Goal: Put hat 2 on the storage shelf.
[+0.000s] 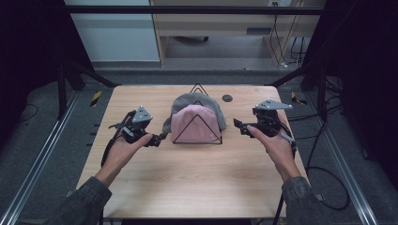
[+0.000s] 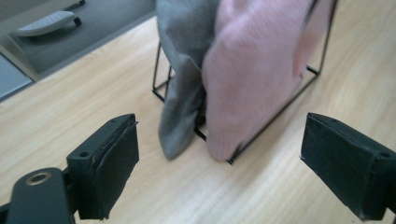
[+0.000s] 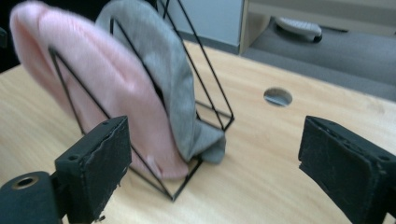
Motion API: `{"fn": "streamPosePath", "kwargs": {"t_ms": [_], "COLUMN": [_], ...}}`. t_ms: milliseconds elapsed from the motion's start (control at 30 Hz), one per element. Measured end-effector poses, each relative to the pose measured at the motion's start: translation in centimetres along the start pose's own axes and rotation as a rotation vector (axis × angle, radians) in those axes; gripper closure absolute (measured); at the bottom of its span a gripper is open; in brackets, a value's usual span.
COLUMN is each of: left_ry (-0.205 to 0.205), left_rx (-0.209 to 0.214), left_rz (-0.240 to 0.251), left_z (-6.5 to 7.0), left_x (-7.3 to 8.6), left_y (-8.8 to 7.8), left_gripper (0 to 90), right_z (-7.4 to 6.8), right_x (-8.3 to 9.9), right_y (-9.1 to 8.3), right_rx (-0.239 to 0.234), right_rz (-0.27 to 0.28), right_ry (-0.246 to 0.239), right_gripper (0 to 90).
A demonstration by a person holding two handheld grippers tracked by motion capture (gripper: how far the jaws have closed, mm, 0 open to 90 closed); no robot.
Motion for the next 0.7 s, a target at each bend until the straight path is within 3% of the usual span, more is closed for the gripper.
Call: {"fn": "streamPosePath", "kwargs": {"t_ms": [167, 433, 700], "left_ry": [0.011, 0.014, -0.005], "left_rx": [0.036, 0.043, 0.044], "left_rz": [-0.011, -0.046, -0.124], "left_z": [0.4, 0.5, 0.3], "left_x": [1.5, 3.5, 5.9], "left_y": [-0.2, -0.3, 0.8], "left_gripper": [6.9, 6.2, 6.2], "right_z": [-0.1, -0.4, -0.8], "right_x": [1.8, 5.0, 7.5], "right_y": [-0.1, 0.1, 0.9], "right_rx": [0.01, 0.005, -0.01], "right_rz": [-0.041, -0.094, -0.149], "right_ry": [-0.007, 0.0, 0.011], "right_gripper": [9.1, 8.7, 8.6]}}
Point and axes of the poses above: each handheld gripper's, and its own axes: y roughly forward along the jaws, x roughly out of its underside, z roughly to its right, the point moved 1 cm from there along y, roughly forward along the jaws, and after that the axes turned 3 degrees about -z, right-handed, at the moved point
